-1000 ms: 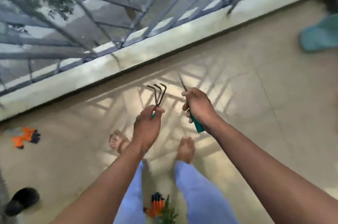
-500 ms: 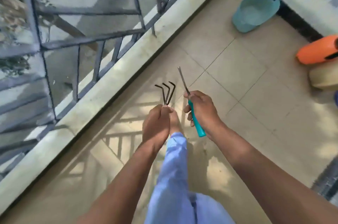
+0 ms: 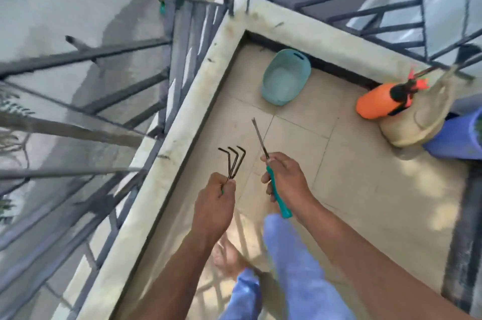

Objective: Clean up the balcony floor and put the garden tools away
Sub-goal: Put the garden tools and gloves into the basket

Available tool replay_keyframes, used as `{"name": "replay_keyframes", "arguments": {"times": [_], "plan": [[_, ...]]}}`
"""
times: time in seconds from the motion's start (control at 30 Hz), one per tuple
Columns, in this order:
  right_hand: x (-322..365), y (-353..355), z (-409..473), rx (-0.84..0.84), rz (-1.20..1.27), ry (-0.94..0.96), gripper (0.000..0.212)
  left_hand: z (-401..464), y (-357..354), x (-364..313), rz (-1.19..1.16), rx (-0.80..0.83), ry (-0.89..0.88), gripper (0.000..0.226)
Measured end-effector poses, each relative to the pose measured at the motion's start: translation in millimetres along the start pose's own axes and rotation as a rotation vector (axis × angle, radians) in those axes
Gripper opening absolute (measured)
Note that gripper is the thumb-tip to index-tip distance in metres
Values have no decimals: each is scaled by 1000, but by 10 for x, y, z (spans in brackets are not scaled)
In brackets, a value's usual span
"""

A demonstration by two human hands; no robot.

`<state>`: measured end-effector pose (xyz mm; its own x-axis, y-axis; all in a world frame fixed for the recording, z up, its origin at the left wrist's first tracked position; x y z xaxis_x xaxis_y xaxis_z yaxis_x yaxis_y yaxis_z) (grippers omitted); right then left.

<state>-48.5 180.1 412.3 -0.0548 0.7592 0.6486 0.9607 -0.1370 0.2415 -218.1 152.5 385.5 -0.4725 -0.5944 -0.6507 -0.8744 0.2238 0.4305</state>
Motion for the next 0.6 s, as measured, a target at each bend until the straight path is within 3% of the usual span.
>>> {"name": "replay_keyframes", "arguments": {"times": [0.3, 0.6], "plan": [[591, 523, 1261, -47, 77, -67, 21, 1035, -611, -1043, 24, 49, 41, 23], [574, 779, 2600, 67, 143, -274, 18, 2132, -1359, -1534, 64, 113, 85, 13]]}}
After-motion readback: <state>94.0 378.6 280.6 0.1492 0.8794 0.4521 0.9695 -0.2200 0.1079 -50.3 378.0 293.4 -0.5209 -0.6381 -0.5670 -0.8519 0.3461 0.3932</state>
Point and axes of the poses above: each hand's wrist, its own z-axis towards the middle knuckle, its own y-axis out of the back of the hand, x = y × z, the point moved 1 cm from there along z, towards the middle knuckle, and after that the axes turned 2 degrees about -x, right-handed, at the moved point
